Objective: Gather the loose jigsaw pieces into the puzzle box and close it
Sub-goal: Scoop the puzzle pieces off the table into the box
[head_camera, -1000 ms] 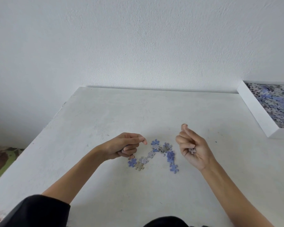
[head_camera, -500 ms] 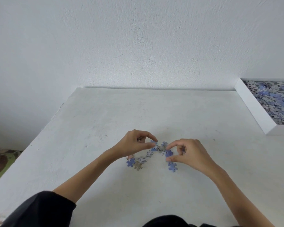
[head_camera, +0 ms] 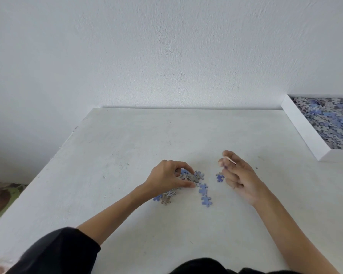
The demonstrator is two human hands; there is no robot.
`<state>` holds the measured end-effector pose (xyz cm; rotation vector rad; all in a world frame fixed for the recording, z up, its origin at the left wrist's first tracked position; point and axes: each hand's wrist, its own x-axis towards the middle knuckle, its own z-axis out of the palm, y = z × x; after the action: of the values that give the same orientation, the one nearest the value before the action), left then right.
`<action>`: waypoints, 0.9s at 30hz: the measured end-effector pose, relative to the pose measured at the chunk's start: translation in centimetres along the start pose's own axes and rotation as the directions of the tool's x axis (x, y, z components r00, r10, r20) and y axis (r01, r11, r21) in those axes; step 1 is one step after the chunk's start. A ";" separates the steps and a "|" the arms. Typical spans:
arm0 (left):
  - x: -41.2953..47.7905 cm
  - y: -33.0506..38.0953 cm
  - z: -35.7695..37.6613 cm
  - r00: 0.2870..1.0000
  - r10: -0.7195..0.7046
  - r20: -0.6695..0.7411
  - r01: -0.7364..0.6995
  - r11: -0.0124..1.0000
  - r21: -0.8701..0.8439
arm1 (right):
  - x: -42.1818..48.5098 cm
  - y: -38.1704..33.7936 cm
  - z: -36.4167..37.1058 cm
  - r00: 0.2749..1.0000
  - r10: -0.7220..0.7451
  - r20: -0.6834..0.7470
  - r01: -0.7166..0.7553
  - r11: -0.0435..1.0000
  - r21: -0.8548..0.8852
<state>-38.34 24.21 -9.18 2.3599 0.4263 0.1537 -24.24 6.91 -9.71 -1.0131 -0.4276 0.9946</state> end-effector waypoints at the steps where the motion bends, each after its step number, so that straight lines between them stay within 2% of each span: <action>1: 0.0 0.1 0.2 1.000 -0.017 -0.012 0.018 1.000 0.016 | 0.2 0.0 -0.3 0.999 0.006 0.033 -0.011 0.990 0.140; 3: 0.0 0.4 0.5 0.999 -0.040 -0.026 0.040 0.999 0.029 | 0.4 0.2 -0.6 0.996 0.016 0.089 -0.042 0.955 0.294; 5: 0.1 0.5 0.6 0.999 -0.046 -0.007 0.046 0.999 0.004 | 0.6 0.3 -0.8 0.995 0.033 0.094 -0.066 0.924 0.375; 9: 0.2 0.5 0.3 0.994 0.003 0.108 0.006 0.997 -0.078 | 0.6 0.4 -1.2 0.997 0.058 0.046 -0.073 0.889 0.452; 11: -0.1 0.7 0.0 0.994 0.019 0.110 -0.001 0.987 -0.162 | 0.5 0.2 -1.3 0.996 0.079 -0.030 -0.060 0.917 0.395; 12: -0.2 0.8 -0.2 0.993 -0.006 0.114 0.037 0.961 -0.275 | 0.3 -0.1 -1.1 0.994 0.078 -0.075 -0.052 0.953 0.299; 13: -0.3 1.0 -0.5 0.990 -0.038 0.137 0.093 0.902 -0.421 | 0.2 -0.4 -1.0 0.991 0.053 -0.127 -0.036 0.991 0.130; 14: -0.3 1.1 -0.8 0.982 -0.062 0.178 0.152 0.817 -0.555 | 0.1 -0.6 -0.8 0.982 0.003 -0.188 -0.027 0.992 -0.124; 15: -0.4 1.2 -1.2 0.972 -0.071 0.222 0.204 0.721 -0.662 | 0.1 -0.6 -0.7 0.972 -0.080 -0.223 -0.019 0.912 -0.409; 16: -0.4 1.2 -1.5 0.965 -0.069 0.253 0.238 0.635 -0.735 | -0.1 -0.5 -0.6 0.962 -0.176 -0.209 -0.007 0.749 -0.663; 17: -0.4 1.1 -1.8 0.960 -0.069 0.272 0.263 0.558 -0.787 | -0.1 -0.4 -0.6 0.955 -0.258 -0.146 0.026 0.562 -0.827; 18: -0.4 1.0 -2.0 0.958 -0.068 0.278 0.273 0.508 -0.817 | -0.3 -0.2 -0.5 0.952 -0.294 -0.084 0.051 0.424 -0.904; 19: -0.3 0.9 -2.2 0.956 -0.080 0.283 0.286 0.477 -0.831 | -0.5 -0.1 -0.4 0.955 -0.293 -0.044 0.062 0.342 -0.938; 20: -0.3 0.7 -2.3 0.953 -0.095 0.286 0.297 0.462 -0.836 | -0.6 0.1 -0.4 0.962 -0.272 -0.036 0.051 0.307 -0.950; 22: -0.3 0.4 -2.3 0.952 -0.133 0.277 0.307 0.431 -0.849 | -0.8 0.2 -0.3 0.969 -0.240 -0.063 0.006 0.277 -0.961; 25: -0.4 -0.2 -2.2 0.953 -0.236 0.192 0.257 0.287 -0.923 | -0.8 0.1 -0.3 0.950 -0.300 -0.085 -0.010 0.244 -0.970; 26: -0.4 -0.6 -2.1 0.953 -0.268 0.143 0.221 0.289 -0.932 | -0.8 0.1 -0.3 0.941 -0.327 -0.090 -0.011 0.237 -0.971; 27: -0.5 -0.9 -2.1 0.952 -0.292 0.092 0.195 0.346 -0.918 | -0.8 0.1 -0.4 0.933 -0.345 -0.098 -0.013 0.240 -0.971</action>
<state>-39.54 25.98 -8.25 1.1224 0.5459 0.2715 -24.42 6.07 -9.86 -2.1843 -0.9408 0.2181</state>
